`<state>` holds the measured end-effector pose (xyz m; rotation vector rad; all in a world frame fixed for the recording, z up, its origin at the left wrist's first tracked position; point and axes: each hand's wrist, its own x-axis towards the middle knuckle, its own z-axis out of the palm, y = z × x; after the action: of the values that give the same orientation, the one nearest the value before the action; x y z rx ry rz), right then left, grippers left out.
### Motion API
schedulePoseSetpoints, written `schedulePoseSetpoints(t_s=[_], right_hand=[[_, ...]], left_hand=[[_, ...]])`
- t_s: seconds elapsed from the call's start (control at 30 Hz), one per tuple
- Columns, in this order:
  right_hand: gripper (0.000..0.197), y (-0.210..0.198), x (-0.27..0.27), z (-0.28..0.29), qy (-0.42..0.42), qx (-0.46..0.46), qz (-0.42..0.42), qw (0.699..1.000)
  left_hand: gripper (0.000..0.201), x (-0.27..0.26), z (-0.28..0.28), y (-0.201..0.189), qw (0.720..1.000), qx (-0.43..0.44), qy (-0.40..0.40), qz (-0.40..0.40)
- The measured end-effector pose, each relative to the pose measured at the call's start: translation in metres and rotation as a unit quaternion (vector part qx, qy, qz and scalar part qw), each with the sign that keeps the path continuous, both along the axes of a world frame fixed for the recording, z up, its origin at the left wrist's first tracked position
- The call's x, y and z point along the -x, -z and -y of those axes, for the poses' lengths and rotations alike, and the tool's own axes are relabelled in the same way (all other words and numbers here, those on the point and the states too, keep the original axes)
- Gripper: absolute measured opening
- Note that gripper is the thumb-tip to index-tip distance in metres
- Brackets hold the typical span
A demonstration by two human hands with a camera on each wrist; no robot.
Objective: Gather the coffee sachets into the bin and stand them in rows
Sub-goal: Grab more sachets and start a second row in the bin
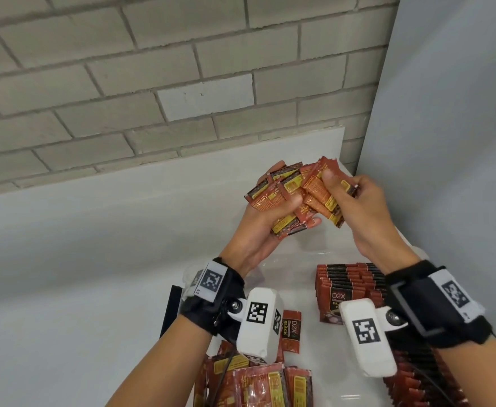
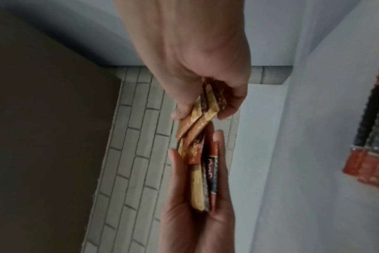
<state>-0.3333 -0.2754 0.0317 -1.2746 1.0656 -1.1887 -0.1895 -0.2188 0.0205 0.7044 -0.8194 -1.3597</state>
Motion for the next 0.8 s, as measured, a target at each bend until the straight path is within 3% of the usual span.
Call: schedulePoseSetpoints(t_s=[0.2,0.47,0.67,0.8], right_hand=[[0.045,0.001,-0.005,-0.008,-0.009,0.082,-0.136,0.987],[0.030,-0.005,0.002,-0.005,-0.130,0.055,-0.073,0.987],[0.024,-0.004,0.003,-0.002,-0.134,0.058,-0.056,0.988],[0.017,-0.004,0.003,0.001,-0.107,0.045,-0.026,0.993]], left_hand=[[0.056,0.000,0.001,0.004,0.998,-0.032,-0.045,0.033],[0.050,-0.002,0.001,0.004,0.997,-0.043,-0.064,0.011],[0.046,-0.003,0.001,0.002,0.995,-0.056,-0.068,0.039],[0.030,-0.006,0.001,-0.002,0.995,-0.079,-0.051,-0.008]])
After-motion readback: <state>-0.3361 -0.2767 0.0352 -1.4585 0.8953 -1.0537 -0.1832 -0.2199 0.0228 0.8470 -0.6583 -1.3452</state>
